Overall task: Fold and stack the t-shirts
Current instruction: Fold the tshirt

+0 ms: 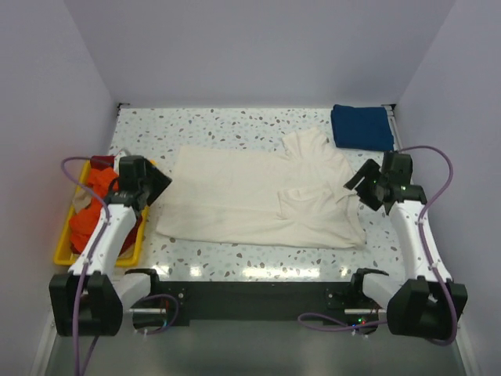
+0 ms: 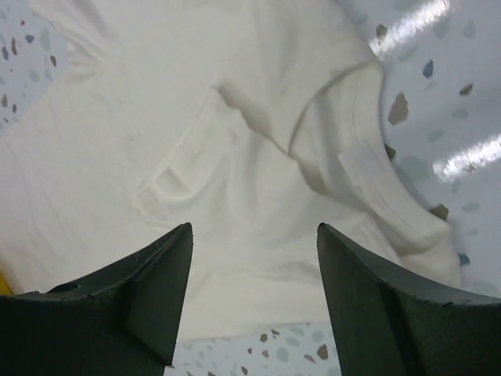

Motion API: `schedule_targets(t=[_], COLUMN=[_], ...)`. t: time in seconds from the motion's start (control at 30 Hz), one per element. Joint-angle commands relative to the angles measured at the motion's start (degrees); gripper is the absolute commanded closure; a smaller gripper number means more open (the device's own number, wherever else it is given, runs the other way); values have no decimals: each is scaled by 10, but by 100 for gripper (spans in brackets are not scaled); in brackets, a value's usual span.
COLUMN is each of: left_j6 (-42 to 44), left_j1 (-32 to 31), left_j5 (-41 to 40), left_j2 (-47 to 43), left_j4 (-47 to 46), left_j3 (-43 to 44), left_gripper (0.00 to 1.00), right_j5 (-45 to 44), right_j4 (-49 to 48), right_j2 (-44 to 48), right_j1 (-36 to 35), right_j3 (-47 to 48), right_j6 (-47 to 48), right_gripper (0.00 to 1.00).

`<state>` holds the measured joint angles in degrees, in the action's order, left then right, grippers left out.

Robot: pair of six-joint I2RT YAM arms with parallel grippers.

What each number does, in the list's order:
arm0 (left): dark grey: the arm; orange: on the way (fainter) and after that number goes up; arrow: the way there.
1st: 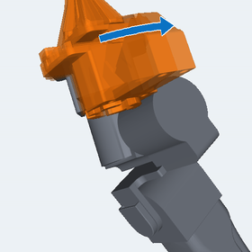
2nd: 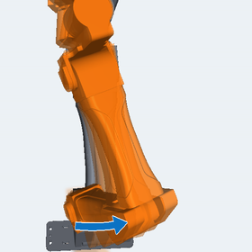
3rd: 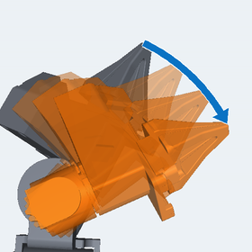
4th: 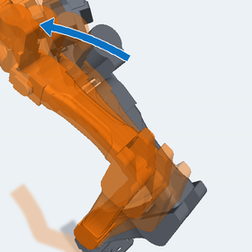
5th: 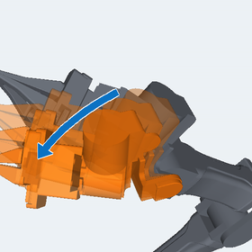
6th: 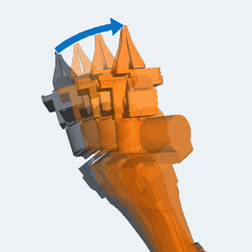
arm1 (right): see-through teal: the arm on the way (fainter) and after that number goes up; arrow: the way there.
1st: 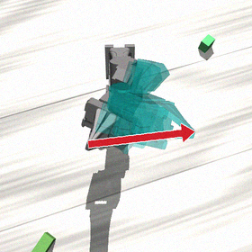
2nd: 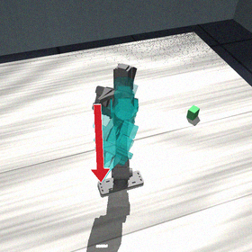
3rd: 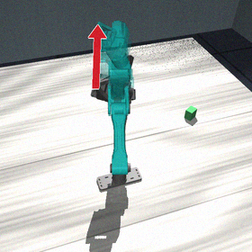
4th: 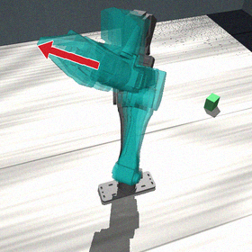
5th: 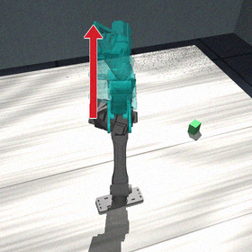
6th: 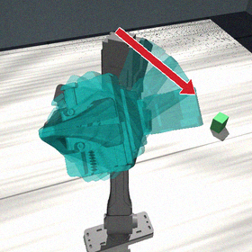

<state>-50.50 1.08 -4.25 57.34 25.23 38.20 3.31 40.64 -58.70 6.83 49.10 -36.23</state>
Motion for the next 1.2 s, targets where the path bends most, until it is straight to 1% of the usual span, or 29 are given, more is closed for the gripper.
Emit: schedule_targets(t=[0.0,0.07,0.1,0.13,0.17,0.2,0.27,0.33,0.4,0.43,0.47,0.5,0.53,0.57,0.6,0.67,0.7,0.8,0.83,0.87,0.97,1.13,1.17], left_j6=[38,48,52,65,71,74,87,89,89,88,88,88,88,89,91,98,99,108,109,110,126,144,146], left_j1=[-6,-6,-6,-20,-23,-24,-24,-24,-24,-24,-25,-25,-27,-28,-28,-33,-34,-38,-42,-43,-55,-71,-75], left_j5=[17,21,21,21,18,17,19,19,28,32,35,37,37,32,28,7,-5,-41,-53,-72,-117,-151,-154], left_j2=[130,185,236,260,305,325,378,411,465,482,500,533,548,579,593,622,628,642,646,655,668,703,708], left_j4=[-98,-119,-120,-125,-131,-133,-154,-168,-185,-191,-196,-195,-195,-186,-179,-160,-152,-139,-129,-107,-86,-46,-41], left_j3=[102,167,192,236,258,292,318,347,382,393,405,432,447,463,492,514,532,550,558,565,585,630,636], left_gripper=[37,37,37,37,37,37,37,37,37,38,38,38,39,39,39,41,42,44,45,46,47,55,55], right_j5=[46,55,48,43,40,37,20,19,27,36,55,57,56,53,47,18,7,-11,-15,-16,-15,-16,-16], right_j4=[-103,-140,-146,-147,-150,-150,-142,-154,-176,-180,-181,-182,-187,-195,-202,-201,-197,-188,-188,-188,-191,-191,-190], right_j2=[-76,-112,-147,-169,-186,-222,-253,-293,-324,-361,-378,-395,-427,-440,-454,-496,-511,-562,-573,-582,-613,-650,-655], right_j1=[2,3,2,2,3,3,3,2,3,2,1,-4,-8,-15,-28,-44,-58,-64,-79,-81,-81,-83,-83], right_j3=[49,65,89,104,117,143,166,181,204,217,235,271,288,302,327,360,391,448,459,470,503,544,556], right_j6=[27,20,19,26,32,38,48,47,44,48,50,54,60,63,69,89,98,121,121,122,127,140,141], right_gripper=[32,32,32,32,32,32,31,31,31,32,34,36,38,40,40,41,40,41,41,41,41,41,41])
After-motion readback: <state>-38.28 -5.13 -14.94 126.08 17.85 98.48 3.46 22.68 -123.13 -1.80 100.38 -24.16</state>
